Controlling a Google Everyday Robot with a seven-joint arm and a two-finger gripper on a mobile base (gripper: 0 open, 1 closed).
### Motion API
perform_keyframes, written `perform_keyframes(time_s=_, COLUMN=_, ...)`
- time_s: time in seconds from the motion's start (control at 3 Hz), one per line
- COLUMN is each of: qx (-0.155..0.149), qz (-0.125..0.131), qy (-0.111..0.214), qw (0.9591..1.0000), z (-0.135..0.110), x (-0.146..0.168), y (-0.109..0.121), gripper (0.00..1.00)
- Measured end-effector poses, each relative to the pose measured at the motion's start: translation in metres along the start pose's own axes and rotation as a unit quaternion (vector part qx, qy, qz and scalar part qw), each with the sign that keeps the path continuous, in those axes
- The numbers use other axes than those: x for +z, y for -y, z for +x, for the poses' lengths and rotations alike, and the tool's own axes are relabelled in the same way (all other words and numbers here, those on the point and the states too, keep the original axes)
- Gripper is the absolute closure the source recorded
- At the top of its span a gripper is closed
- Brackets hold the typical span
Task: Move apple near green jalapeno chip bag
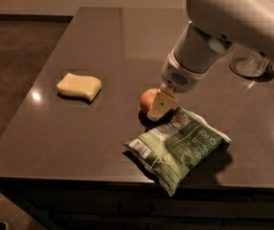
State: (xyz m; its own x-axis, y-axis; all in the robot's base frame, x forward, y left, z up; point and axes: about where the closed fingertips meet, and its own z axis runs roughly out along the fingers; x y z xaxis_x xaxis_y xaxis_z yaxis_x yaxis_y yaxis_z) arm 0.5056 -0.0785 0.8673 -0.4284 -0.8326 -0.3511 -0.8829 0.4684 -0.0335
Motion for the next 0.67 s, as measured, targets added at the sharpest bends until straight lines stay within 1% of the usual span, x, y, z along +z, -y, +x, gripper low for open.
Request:
perform_keyframes(time_s=0.33, qx=-0.001, qz=0.0, qy=0.0, qw=1.0, z=-0.0003, x=-0.0002, y=-0.0008, gripper=0.0)
perform_keyframes(time_s=0.67, qx=-0.001, qz=0.0, qy=0.0, qw=1.0, z=-0.0003, x=-0.0002, y=-0.0008, gripper=0.0)
